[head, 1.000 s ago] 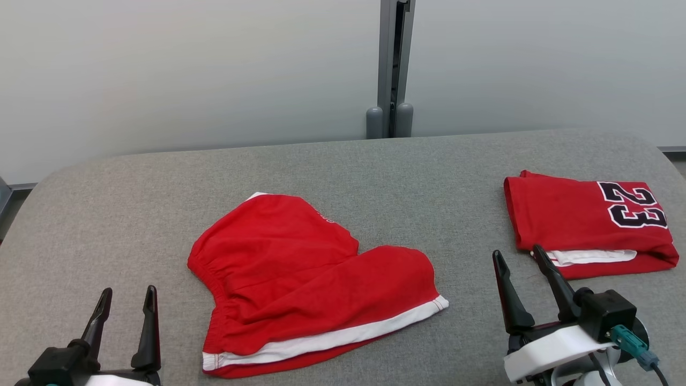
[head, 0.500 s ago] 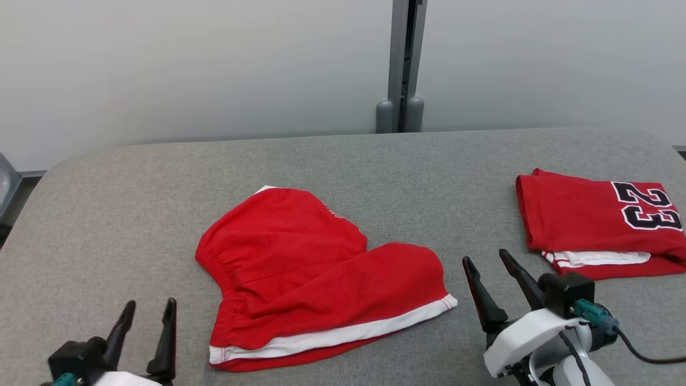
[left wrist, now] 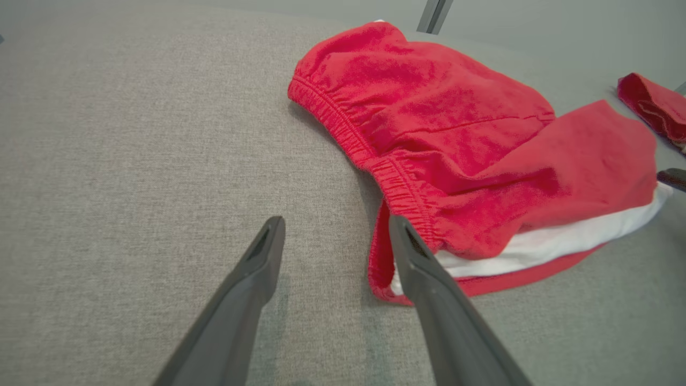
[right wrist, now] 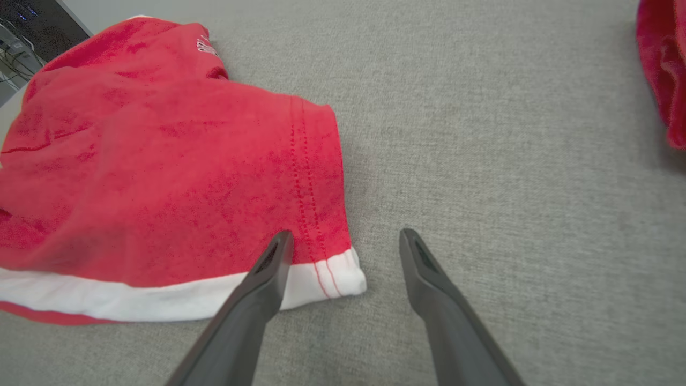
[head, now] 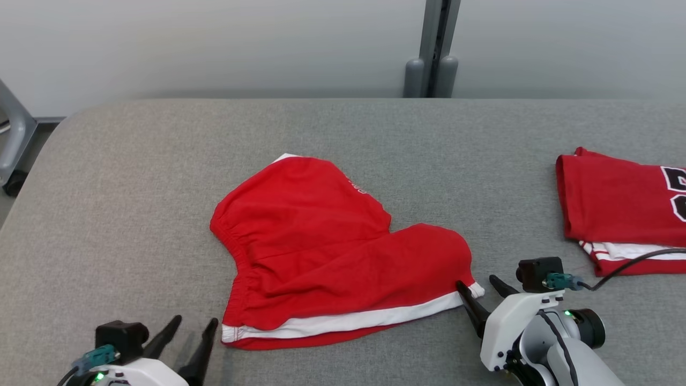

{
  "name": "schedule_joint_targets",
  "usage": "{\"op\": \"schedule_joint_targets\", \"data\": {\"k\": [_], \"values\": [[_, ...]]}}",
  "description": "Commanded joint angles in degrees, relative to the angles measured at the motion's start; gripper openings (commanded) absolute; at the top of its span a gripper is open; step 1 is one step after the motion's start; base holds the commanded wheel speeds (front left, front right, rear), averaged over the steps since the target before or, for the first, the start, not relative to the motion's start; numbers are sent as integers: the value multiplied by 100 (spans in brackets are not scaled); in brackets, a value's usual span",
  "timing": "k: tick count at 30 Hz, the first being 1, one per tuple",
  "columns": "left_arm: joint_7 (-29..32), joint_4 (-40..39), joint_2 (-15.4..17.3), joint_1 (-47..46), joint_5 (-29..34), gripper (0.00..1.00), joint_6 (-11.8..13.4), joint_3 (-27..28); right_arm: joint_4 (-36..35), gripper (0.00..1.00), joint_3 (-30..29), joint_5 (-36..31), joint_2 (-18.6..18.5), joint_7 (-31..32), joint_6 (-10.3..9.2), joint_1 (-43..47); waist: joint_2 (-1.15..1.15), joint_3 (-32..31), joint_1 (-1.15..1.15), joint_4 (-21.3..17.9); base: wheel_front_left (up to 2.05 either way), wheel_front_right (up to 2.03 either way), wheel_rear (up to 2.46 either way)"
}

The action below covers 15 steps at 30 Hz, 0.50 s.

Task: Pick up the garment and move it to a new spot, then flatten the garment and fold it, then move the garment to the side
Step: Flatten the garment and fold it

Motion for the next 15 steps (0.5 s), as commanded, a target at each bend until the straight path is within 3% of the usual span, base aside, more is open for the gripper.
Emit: {"op": "schedule_joint_targets", "data": {"k": [1,7,15], "values": [[69,-3,82,-101,-100,100,-13,-134,54,100,-14,38,-21,66,1,-50,0,83,0,63,0,0,0],[380,-65,517,-202,-627,100,-16,-850,259,100,36,120,36,357,1,-95,0,165,0,75,0,0,0],[205,-112,925,-456,-1070,100,-17,-1574,300,100,130,164,76,400,1,-101,0,268,0,5,0,0,0]]}}
